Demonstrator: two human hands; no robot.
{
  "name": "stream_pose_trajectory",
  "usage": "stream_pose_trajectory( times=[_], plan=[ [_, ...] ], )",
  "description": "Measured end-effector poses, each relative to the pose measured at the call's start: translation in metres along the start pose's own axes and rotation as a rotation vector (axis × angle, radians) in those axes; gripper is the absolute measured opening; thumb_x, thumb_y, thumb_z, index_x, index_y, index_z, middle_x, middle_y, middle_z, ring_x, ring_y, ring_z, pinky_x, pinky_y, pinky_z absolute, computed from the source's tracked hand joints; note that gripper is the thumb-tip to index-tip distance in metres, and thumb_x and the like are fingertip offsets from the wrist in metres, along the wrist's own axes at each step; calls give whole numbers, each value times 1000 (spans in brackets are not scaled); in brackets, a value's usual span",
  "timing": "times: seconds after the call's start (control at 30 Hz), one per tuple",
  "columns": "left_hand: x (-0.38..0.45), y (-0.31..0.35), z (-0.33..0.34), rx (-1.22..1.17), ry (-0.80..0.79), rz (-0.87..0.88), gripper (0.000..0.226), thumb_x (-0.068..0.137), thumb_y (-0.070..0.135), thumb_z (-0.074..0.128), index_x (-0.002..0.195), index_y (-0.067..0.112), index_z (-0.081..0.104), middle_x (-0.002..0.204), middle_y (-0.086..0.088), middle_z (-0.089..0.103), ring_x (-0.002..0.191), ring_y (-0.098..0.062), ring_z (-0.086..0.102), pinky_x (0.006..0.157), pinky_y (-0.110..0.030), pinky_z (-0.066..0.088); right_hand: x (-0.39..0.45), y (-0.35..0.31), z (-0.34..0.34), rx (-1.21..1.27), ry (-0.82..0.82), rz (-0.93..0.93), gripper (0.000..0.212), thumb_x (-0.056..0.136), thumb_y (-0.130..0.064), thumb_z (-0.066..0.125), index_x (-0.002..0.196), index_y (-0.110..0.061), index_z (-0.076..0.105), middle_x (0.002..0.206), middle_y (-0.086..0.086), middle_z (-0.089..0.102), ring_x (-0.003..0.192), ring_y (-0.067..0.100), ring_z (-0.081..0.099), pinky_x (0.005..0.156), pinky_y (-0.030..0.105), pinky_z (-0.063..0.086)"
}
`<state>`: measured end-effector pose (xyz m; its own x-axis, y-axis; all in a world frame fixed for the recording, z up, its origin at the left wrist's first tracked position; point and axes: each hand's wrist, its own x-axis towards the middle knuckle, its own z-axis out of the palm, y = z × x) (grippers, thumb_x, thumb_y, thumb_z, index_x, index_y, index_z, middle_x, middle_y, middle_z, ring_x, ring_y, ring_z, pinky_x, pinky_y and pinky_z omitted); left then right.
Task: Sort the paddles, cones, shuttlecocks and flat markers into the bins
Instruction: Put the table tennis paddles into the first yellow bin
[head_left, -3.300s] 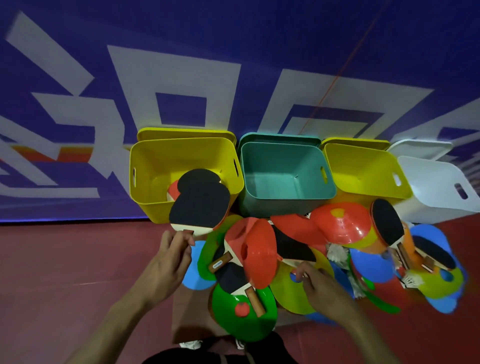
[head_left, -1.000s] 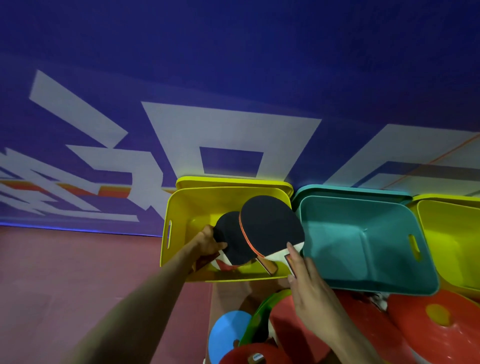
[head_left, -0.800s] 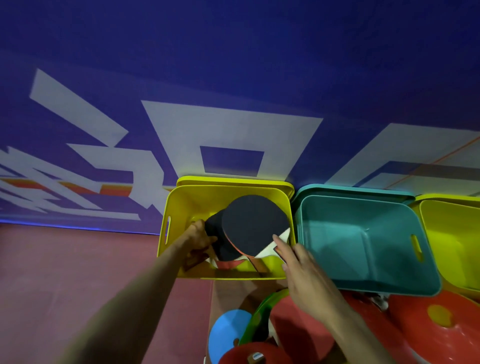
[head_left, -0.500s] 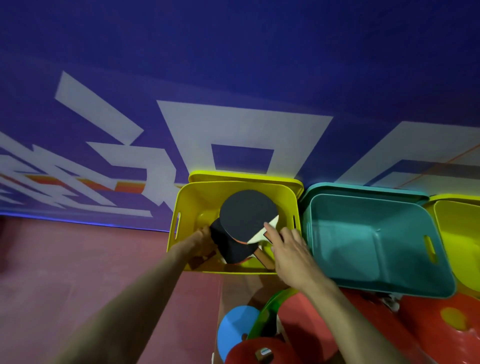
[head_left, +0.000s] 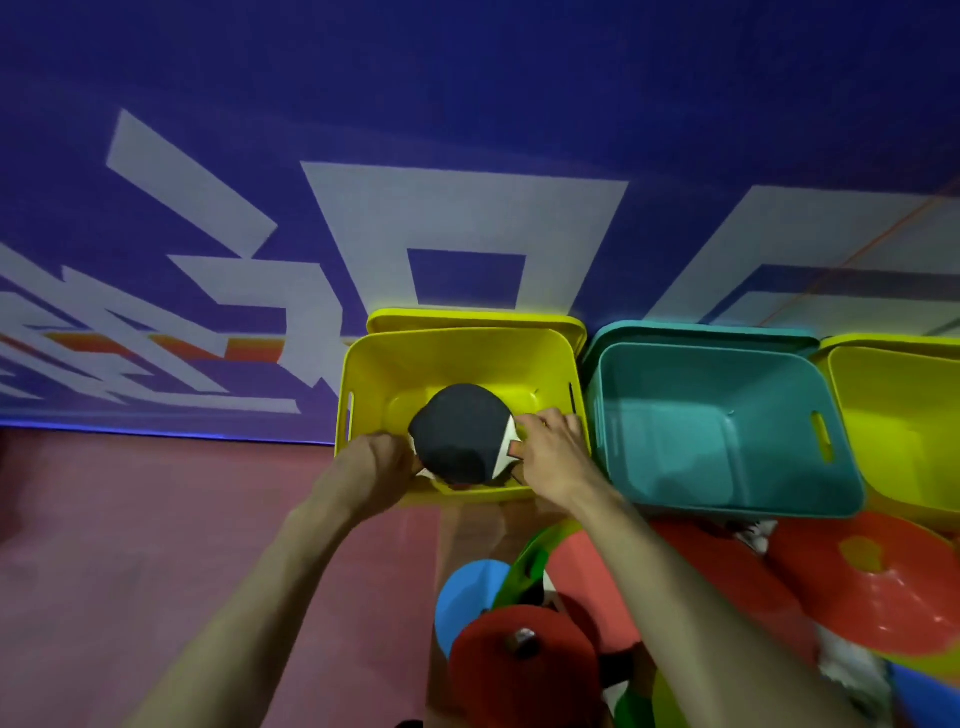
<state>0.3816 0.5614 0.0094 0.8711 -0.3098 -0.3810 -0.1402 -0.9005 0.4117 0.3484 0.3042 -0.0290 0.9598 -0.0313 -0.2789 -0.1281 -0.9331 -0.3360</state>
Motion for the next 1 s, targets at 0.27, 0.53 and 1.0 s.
stream_pose_trajectory(
  times=[0.27,0.53,1.0],
  plan=[
    [-86,43,45,-289,310,388,19,86,10,54,97,19,67,100,7,64,99,-14,59,83,-31,47,-152,71,-22,206,374,10,39,86,-12,46,120,-22,62,119,-5,53,112,15,48,103,27,34],
    [-107,85,149,-33,6,405,38,85,46,43,106,23,66,104,-3,67,94,-26,63,82,-36,51,-310,167,17,258,356,363,38,83,-27,45,117,-24,62,112,-2,52,108,26,51,93,37,41],
    [-145,125,170,-22,-25,17,84,62,68,24,115,19,67,112,-12,63,102,-34,64,76,-38,48,-312,233,16,16,201,166,57,81,-25,75,134,-21,53,128,5,47,112,28,47,93,47,48]
  ],
)
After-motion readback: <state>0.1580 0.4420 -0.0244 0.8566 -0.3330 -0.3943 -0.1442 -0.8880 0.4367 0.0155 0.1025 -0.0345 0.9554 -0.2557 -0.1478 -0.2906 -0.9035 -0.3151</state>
